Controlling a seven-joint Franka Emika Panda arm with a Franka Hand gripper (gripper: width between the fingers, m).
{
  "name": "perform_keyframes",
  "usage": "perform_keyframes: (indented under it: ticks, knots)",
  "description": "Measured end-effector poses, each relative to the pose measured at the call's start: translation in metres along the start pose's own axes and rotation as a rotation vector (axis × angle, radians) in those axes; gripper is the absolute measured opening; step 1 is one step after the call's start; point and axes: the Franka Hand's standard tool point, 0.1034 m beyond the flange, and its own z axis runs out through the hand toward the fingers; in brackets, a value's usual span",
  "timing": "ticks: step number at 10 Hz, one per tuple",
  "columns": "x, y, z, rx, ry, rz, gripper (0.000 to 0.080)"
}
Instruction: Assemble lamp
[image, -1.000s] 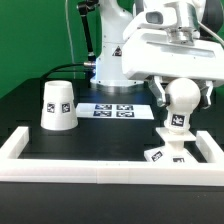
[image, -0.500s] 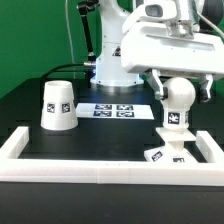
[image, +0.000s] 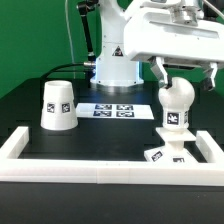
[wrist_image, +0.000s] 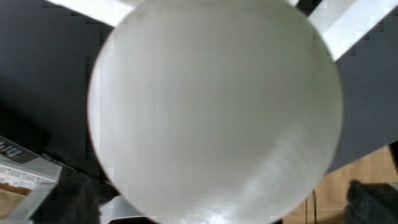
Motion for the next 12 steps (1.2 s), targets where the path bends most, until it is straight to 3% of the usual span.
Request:
perform_keyframes:
  ticks: [1, 2, 4, 5, 8, 9, 12]
  knots:
    - [-0.002, -0.002, 0.001, 0.013, -0.024, -0.002, 0.0699]
    - [-0.007, 0.010, 0.003, -0.006, -0.016, -0.020, 0.0699]
    - [-0.012, 0.007, 0.004, 0.046, -0.128, -0.009, 0.0699]
    - [-0.015, 0.000, 0.004, 0.086, -0.215, 0.015, 0.0699]
    - [-0.023, -0.013, 0.004, 0.151, -0.384, 0.041, 0.0699]
    - [-0.021, -0.014, 0.005, 0.163, -0.418, 0.034, 0.0699]
    - [-0.026, -0.006, 0.010, 0.151, -0.398, 0.036, 0.0699]
